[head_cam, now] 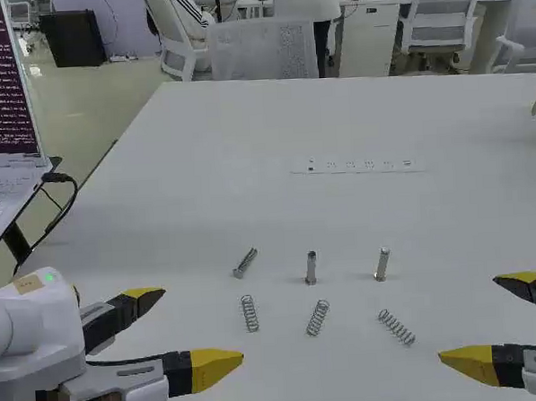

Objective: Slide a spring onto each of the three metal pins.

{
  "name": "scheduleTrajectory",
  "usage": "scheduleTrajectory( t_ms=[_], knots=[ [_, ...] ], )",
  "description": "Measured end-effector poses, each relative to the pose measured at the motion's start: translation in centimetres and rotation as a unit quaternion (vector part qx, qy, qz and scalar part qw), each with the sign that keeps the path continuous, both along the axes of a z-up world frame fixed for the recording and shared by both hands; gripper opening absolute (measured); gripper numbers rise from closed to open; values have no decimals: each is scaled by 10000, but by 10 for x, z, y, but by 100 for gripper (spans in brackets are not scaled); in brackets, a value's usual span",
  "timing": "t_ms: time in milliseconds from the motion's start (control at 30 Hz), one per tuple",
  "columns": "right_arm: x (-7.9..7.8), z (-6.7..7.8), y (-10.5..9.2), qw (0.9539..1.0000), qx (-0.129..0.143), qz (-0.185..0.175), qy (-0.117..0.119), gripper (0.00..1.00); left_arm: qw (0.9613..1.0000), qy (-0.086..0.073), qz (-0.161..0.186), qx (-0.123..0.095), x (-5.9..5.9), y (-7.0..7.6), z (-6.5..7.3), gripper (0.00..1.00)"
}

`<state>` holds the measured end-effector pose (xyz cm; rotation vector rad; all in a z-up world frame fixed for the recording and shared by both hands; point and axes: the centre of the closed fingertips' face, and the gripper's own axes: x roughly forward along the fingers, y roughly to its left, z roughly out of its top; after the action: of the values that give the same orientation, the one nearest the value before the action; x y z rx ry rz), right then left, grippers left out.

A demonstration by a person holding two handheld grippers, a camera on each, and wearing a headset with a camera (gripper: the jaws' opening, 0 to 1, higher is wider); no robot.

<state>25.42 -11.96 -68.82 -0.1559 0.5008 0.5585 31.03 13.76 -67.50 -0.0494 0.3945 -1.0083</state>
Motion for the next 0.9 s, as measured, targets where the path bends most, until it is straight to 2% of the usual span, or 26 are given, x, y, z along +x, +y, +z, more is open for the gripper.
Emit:
scheduleTrajectory(
  t_ms=[900],
  knots=[
    [-1,0,0,10000,6,-27,17,78,9999,-81,-63,4,11,-5,6,83]
  ],
)
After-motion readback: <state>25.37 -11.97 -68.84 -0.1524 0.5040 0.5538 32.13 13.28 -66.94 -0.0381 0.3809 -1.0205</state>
